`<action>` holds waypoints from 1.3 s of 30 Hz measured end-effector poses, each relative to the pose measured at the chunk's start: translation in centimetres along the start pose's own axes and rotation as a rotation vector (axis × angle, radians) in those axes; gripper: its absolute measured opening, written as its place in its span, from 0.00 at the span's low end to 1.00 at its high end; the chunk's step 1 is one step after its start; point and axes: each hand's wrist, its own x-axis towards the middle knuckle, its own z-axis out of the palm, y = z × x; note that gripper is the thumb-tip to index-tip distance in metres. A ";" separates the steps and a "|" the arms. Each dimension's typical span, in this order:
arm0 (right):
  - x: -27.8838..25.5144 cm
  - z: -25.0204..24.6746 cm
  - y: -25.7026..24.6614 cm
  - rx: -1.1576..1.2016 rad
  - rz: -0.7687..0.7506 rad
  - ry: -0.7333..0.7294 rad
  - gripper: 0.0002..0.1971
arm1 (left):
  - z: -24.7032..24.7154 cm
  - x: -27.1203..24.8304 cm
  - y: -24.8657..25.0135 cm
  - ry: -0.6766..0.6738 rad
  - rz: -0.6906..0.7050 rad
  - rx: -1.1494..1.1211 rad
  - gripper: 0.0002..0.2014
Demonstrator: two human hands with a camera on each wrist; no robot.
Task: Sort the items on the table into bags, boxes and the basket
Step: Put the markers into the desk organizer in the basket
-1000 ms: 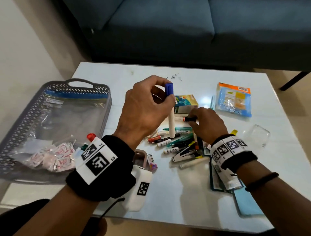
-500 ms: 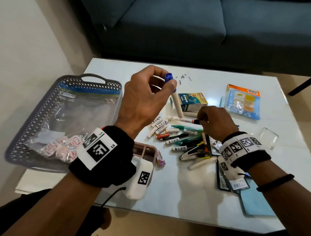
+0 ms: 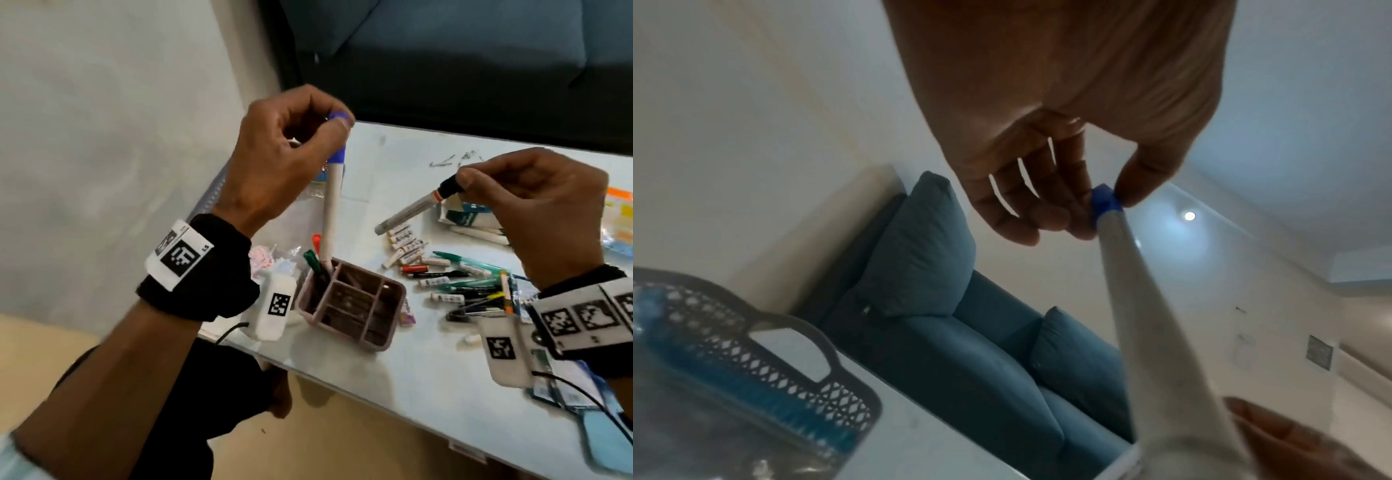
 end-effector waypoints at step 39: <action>-0.6 4.8 4.9 -0.533 -0.046 -0.329 0.08 | 5.1 -0.6 -0.1 -0.476 0.134 0.509 0.15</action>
